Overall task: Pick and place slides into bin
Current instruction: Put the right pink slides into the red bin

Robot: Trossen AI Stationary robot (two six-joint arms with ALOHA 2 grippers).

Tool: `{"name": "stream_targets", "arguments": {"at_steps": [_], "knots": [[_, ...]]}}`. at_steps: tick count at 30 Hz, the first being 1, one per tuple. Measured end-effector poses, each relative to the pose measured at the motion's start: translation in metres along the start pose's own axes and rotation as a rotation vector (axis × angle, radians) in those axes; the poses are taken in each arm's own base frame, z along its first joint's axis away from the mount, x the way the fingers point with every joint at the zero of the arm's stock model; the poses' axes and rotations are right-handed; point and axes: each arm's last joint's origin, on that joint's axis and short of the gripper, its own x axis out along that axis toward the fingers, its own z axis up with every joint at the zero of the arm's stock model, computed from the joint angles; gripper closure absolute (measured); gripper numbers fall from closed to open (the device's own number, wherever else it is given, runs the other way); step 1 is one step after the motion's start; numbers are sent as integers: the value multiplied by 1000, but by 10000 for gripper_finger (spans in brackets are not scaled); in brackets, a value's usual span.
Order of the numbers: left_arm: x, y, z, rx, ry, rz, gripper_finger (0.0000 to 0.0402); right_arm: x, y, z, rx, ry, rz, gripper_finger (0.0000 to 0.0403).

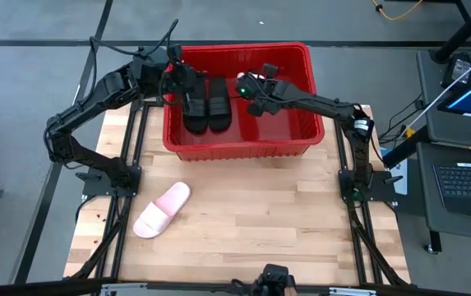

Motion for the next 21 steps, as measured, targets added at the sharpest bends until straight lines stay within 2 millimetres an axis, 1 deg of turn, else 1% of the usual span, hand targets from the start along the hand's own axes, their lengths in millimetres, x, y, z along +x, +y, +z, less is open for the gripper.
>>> {"name": "stream_targets", "arguments": {"at_steps": [4, 10, 16, 21], "knots": [[0, 0, 0, 0, 0, 0, 400, 7, -3, -1, 16, 0, 17, 399], [0, -1, -1, 3, 13, -10, 401, 27, -1, -4, 7, 21, 61, 399], [0, -2, -3, 0, 33, -24, 400, 44, 5, -1, -12, 13, 60, 399], [0, -2, -3, -2, 32, -26, 399, 58, 16, 3, -57, -4, 87, 399]]}}
